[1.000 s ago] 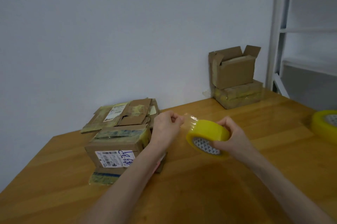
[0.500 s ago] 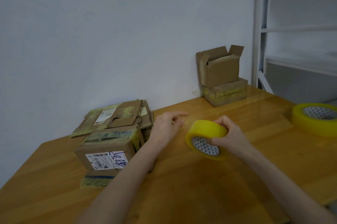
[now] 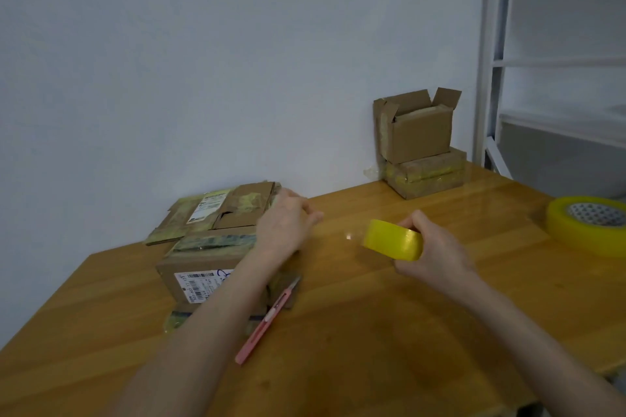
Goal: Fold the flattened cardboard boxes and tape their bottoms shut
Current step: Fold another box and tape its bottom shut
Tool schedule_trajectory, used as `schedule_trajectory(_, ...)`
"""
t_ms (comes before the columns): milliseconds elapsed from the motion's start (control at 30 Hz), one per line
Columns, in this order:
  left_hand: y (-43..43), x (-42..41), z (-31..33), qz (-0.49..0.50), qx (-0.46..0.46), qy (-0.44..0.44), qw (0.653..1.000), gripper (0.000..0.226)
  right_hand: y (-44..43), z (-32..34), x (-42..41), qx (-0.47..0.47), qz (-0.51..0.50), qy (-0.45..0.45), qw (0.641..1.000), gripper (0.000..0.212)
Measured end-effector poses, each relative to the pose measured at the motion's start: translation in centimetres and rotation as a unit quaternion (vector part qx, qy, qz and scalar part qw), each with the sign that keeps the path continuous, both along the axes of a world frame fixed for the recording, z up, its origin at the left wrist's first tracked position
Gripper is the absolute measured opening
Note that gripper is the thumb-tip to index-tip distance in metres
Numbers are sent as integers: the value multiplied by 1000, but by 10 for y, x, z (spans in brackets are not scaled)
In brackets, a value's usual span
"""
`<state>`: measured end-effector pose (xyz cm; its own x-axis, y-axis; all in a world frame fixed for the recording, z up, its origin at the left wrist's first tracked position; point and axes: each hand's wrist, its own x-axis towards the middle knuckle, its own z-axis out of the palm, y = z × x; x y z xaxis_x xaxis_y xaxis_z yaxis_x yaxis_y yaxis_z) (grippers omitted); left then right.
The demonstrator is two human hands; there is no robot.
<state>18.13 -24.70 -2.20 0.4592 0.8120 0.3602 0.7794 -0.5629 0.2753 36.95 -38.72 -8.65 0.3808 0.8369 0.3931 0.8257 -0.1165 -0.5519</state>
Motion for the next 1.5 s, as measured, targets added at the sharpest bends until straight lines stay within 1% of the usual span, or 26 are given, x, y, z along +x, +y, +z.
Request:
schedule_trajectory(67, 20, -38, 4, 40, 27, -53, 997, 20, -2, -9, 1, -41, -36, -108, 993, 44)
schedule_trajectory(133, 42, -83, 2, 70, 37, -71, 994, 19, -4, -23, 1, -125, -53, -184, 973, 52)
schedule_trajectory(200, 58, -126, -4, 111, 44, -75, 990, 23, -2, -32, -6, -173, -59, -215, 959, 60)
schedule_trajectory(233, 64, -143, -9, 134, 43, -78, 987, 26, 2, -34, -11, -158, -52, -213, 963, 57)
schedule_trajectory(267, 69, -159, -13, 153, 36, -84, 984, 29, 8, -32, -20, -122, -38, -189, 974, 52)
schedule_trajectory(333, 75, -179, -22, 172, 1, -106, 979, 34, 25, -25, -45, -47, 16, -86, 995, 42)
schedule_trajectory(400, 78, -188, -28, 146, -41, -139, 979, 37, 49, -13, -80, -6, 90, 10, 996, 39)
schedule_trajectory(500, 74, -189, -35, 104, -137, -209, 963, 41, 88, -2, -136, -16, 164, 95, 982, 50)
schedule_trajectory(567, 65, -187, -45, 94, -178, -211, 957, 41, 113, -1, -163, -39, 181, 149, 971, 63)
schedule_trajectory(633, 50, -184, -60, 117, -134, -183, 967, 43, 131, -4, -176, -54, 172, 184, 966, 73)
schedule_trajectory(667, 41, -183, -66, 129, -104, -181, 969, 45, 138, -7, -177, -59, 163, 195, 965, 73)
schedule_trajectory(733, 29, -185, -71, 133, -90, -183, 970, 47, 146, -13, -175, -84, 153, 200, 964, 67)
schedule_trajectory(800, 26, -187, -70, 123, -103, -157, 974, 50, 151, -17, -169, -122, 151, 167, 967, 59)
schedule_trajectory(833, 27, -188, -67, 121, -102, -119, 980, 53, 152, -15, -166, -139, 148, 139, 969, 57)
schedule_trajectory(867, 31, -189, -64, 121, -88, -58, 987, 58, 153, -12, -162, -145, 143, 92, 975, 60)
schedule_trajectory(933, 39, -186, -52, 88, -24, 86, 992, 74, 155, 1, -159, -132, 145, -58, 979, 83)
schedule_trajectory(967, 44, -182, -47, 49, 0, 142, 989, 80, 156, 9, -160, -121, 168, -136, 969, 92)
schedule_trajectory(1000, 47, -177, -43, 9, 7, 185, 983, 81, 157, 15, -164, -111, 205, -210, 950, 93)
schedule_trajectory(1067, 51, -169, -46, -37, -4, 239, 970, 76, 159, 14, -175, -108, 262, -311, 907, 76)
schedule_trajectory(1100, 53, -167, -50, -36, -6, 247, 968, 72, 162, 7, -178, -103, 264, -329, 901, 67)
schedule_trajectory(1167, 55, -167, -57, -13, 1, 235, 972, 64, 164, -1, -178, -81, 249, -313, 913, 57)
schedule_trajectory(1267, 53, -170, -60, 21, 14, 217, 976, 60, 164, -2, -176, -64, 236, -291, 925, 51)
schedule_trajectory(1333, 51, -171, -62, 51, -4, 216, 975, 63, 163, -3, -176, -68, 224, -272, 933, 51)
schedule_trajectory(1400, 48, -170, -64, 73, -29, 202, 976, 67, 160, -6, -178, -91, 212, -249, 941, 56)
schedule_trajectory(1433, 47, -170, -65, 82, -44, 162, 982, 67, 160, -6, -180, -101, 206, -229, 946, 63)
schedule_trajectory(1500, 48, -170, -61, 111, -95, 6, 989, 62, 161, -1, -184, -118, 183, -131, 967, 75)
